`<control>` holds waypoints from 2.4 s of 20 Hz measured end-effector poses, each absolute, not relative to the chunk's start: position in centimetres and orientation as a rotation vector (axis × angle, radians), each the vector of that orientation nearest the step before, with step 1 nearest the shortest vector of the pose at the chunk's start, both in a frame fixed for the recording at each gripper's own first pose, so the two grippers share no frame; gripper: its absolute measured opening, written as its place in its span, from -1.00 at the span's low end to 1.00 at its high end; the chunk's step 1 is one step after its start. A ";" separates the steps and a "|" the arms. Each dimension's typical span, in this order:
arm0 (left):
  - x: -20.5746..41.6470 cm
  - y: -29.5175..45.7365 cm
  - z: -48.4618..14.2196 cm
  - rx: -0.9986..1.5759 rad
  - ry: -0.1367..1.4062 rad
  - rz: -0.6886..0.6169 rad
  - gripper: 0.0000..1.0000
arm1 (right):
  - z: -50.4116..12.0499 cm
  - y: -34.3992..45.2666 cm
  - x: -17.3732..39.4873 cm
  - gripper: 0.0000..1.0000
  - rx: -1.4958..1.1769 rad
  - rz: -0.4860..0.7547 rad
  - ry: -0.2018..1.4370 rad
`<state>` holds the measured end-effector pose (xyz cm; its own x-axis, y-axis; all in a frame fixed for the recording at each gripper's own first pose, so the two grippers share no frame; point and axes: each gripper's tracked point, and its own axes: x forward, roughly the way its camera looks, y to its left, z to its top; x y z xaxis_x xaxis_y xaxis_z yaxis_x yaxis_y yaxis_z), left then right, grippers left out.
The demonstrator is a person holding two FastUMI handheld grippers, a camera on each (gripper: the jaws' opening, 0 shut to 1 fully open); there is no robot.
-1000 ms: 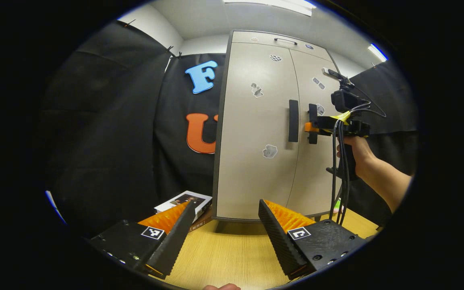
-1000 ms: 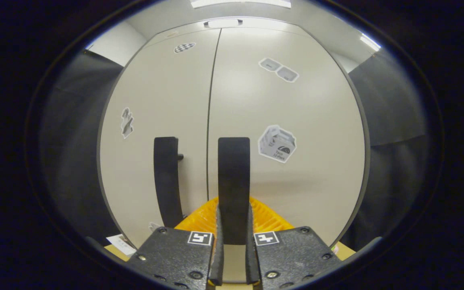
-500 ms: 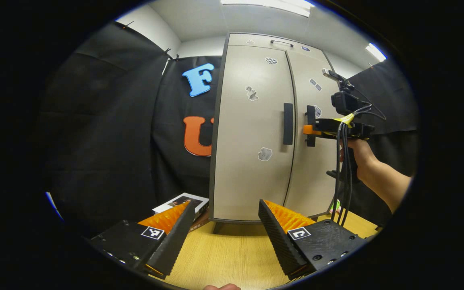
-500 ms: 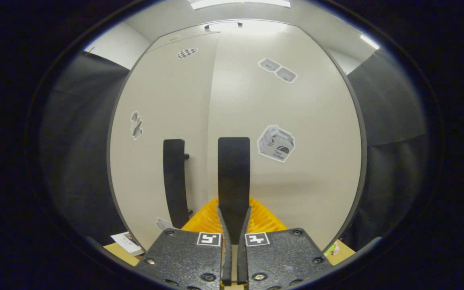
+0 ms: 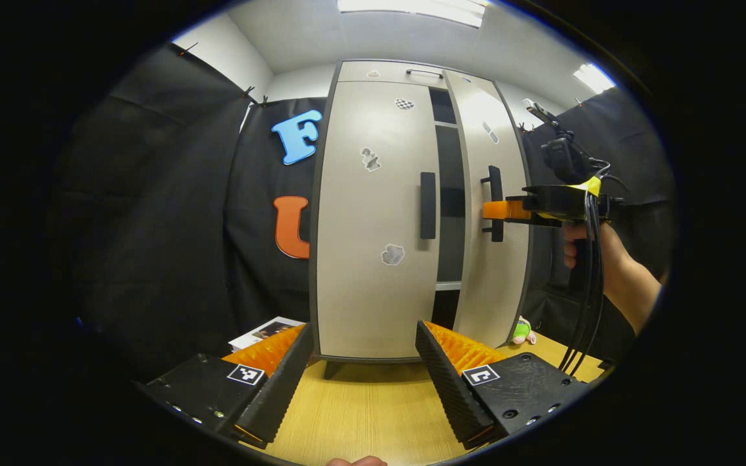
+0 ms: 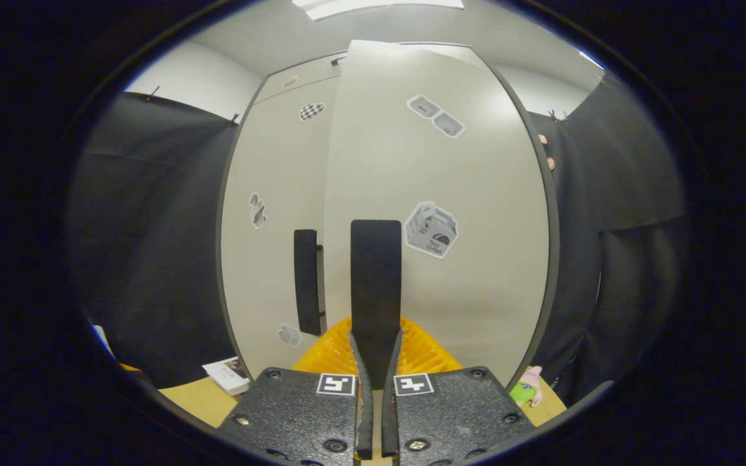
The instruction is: Open the right door of the double-door shoe cabinet with the right hand, and open the left door with the left hand.
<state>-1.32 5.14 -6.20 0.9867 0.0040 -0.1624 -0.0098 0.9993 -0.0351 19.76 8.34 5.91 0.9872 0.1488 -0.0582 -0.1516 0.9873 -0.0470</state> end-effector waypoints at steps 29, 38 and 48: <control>-0.5 -6.2 -5.4 -0.023 0.164 -0.087 0.90 | 6.9 -13.3 8.2 -0.96 -0.111 -0.015 0.006; -1.3 -5.4 -4.8 -0.022 0.149 -0.065 0.90 | 6.8 -13.2 8.1 -0.92 -0.063 -0.018 0.007; -1.5 -5.0 -3.7 -0.043 0.120 -0.077 0.90 | 7.3 -12.3 0.2 -0.13 -0.135 -0.133 -0.024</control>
<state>-1.54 -4.98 -3.73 0.9899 -0.0793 -0.1177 0.0741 0.9961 -0.0474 0.20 -12.30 7.26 0.9908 -0.1310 0.0326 0.1342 0.9821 -0.1324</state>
